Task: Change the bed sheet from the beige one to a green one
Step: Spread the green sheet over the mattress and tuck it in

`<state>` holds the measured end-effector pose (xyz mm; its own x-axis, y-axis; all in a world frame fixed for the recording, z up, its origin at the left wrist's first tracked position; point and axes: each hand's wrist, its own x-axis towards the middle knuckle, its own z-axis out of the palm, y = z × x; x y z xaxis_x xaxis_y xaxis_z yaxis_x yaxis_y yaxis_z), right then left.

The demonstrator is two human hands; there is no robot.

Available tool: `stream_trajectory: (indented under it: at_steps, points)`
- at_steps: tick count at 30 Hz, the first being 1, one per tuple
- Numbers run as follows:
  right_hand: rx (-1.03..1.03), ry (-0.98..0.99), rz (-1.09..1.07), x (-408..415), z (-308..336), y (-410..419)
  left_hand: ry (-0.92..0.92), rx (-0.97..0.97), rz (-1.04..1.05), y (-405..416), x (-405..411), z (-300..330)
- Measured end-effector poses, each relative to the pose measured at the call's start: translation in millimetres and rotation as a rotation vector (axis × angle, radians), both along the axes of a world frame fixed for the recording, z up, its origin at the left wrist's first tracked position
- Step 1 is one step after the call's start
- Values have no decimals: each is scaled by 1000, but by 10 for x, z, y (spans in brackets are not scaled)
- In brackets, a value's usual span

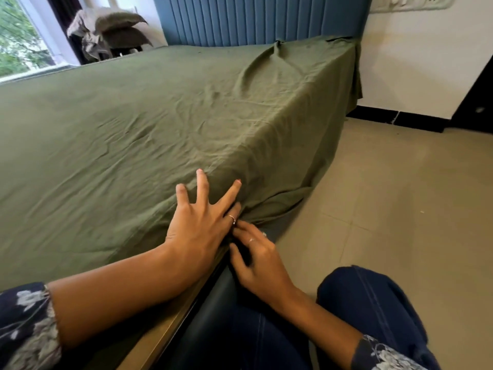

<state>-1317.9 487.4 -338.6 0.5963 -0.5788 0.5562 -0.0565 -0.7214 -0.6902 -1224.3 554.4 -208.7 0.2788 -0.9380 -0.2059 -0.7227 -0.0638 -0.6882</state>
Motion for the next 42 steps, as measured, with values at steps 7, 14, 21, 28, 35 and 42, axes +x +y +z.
stream_trajectory:
  at_steps: [7,14,21,28,35,42]
  points:
    - [-462,308,4,-172,3,-273,31,-46,46,40,-44,73]
    - [-455,495,-92,253,300,-404,131,-116,102,52,70,226]
    - [417,427,491,74,643,-829,648,-369,143,-33,141,571]
    - [1022,-278,-240,-60,226,-1048,519,-595,-8,-597,312,633]
    - [1188,-114,-283,125,81,-1251,777,-930,143,-810,-139,256]
    - [822,-163,-390,136,264,-1248,2245,-1552,1119,-361,-581,-455]
